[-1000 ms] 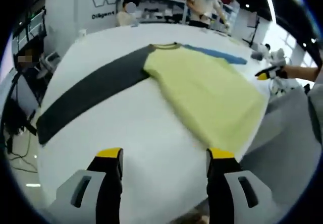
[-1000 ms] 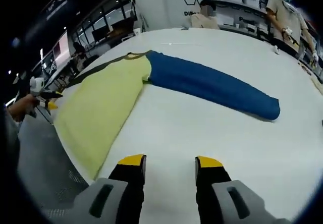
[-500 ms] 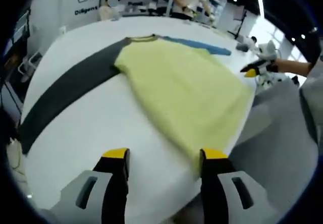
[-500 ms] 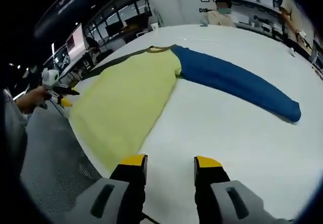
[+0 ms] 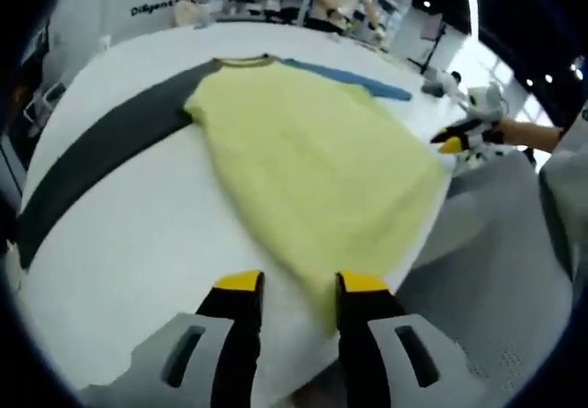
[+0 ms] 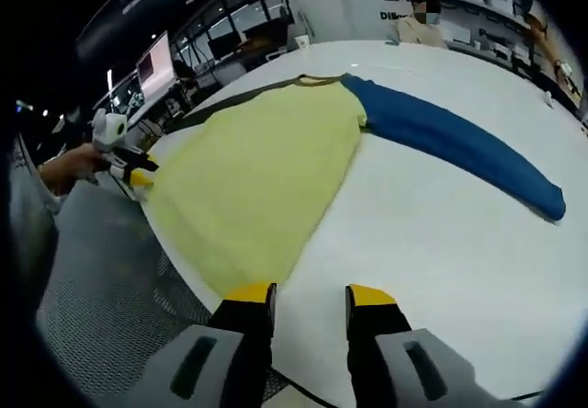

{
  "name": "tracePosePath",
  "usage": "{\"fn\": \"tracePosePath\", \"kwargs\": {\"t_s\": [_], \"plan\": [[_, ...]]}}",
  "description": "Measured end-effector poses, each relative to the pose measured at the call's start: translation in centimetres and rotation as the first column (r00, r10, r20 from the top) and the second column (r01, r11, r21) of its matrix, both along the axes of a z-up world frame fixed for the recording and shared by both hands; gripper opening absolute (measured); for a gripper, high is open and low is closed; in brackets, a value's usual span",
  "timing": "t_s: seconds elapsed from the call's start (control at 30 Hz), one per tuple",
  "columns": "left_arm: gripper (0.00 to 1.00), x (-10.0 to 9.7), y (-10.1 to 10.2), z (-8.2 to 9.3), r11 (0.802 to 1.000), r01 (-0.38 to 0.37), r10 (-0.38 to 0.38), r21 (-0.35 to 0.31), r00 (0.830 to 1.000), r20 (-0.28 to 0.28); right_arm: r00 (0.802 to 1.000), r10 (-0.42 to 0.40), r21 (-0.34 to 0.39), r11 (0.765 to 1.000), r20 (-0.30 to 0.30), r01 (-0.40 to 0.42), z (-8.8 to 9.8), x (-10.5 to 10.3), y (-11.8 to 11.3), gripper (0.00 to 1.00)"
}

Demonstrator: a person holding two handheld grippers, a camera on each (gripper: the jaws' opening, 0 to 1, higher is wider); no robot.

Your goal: Fold the garment on the visible template until the final outline fits inside the template.

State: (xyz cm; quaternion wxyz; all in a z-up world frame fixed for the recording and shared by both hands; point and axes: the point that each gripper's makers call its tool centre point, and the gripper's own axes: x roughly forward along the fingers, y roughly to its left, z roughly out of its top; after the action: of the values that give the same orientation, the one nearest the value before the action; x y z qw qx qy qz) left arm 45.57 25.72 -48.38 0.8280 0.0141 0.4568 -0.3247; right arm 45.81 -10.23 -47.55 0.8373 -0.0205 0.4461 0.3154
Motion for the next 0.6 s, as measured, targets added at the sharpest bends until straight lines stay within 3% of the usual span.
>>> {"fn": "tracePosePath", "kwargs": {"t_s": [0.07, 0.17, 0.2, 0.3, 0.47, 0.6], "plan": [[0.18, 0.0, -0.4, 0.1, 1.000, -0.008, 0.007, -0.023, 1.000, -0.013, 1.000, 0.002, 0.004, 1.000, -0.001, -0.002, -0.4, 0.3, -0.2, 0.25], [0.00, 0.4, -0.9, 0.4, 0.999, -0.030, 0.029, -0.031, 0.999, -0.016, 1.000, 0.008, -0.005, 1.000, 0.005, -0.008, -0.6, 0.9, -0.7, 0.25], [0.00, 0.8, -0.8, 0.6, 0.999, -0.048, 0.048, -0.023, 0.999, -0.010, 1.000, 0.005, -0.005, 1.000, 0.008, -0.005, -0.5, 1.1, -0.9, 0.25], [0.00, 1.1, -2.2, 1.6, 0.999, -0.007, 0.007, -0.044, 1.000, 0.001, 1.000, 0.002, -0.010, 1.000, 0.022, -0.002, -0.3, 1.6, -1.2, 0.25], [0.00, 2.0, -5.9, 2.8, 0.994, 0.026, -0.024, -0.109, 1.000, 0.015, 0.999, -0.010, -0.003, 1.000, 0.032, 0.010, 0.3, 1.9, -1.1, 0.25], [0.00, 3.3, -7.5, 2.4, 0.995, 0.073, -0.070, -0.074, 0.997, 0.043, 0.999, -0.007, 0.002, 1.000, 0.042, 0.006, 0.6, 1.9, -0.6, 0.25]]}}
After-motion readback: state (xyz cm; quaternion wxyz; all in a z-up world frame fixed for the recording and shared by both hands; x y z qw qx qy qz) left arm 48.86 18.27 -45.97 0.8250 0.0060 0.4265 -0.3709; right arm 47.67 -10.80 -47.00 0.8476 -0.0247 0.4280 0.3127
